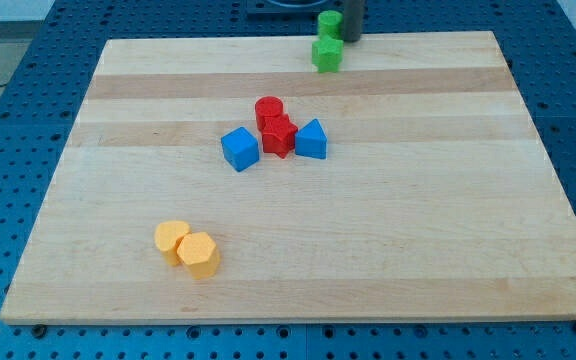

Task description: Push the green star slightly towards the left side

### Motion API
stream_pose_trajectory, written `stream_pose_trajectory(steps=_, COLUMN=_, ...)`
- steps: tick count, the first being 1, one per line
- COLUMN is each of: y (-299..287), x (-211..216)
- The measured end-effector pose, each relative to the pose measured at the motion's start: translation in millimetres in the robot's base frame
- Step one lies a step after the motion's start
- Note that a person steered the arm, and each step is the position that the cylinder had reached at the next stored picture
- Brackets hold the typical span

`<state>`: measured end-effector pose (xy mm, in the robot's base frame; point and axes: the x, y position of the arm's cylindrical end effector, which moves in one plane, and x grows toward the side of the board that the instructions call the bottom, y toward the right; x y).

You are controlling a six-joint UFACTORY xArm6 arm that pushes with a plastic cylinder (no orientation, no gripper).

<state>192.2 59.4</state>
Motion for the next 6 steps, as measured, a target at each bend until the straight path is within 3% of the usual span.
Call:
stream_pose_trajectory(steps=1, y=-20, x=34)
stream_pose_trajectory(steps=2, y=48, x=57)
stream_pose_trajectory(steps=3, y=76, x=85)
stream_pose_trajectory(steps=4, y=13, x=42)
stream_pose_trajectory(steps=5, y=-41, x=97)
stream_pose_trajectory(steps=6, y=17, x=100)
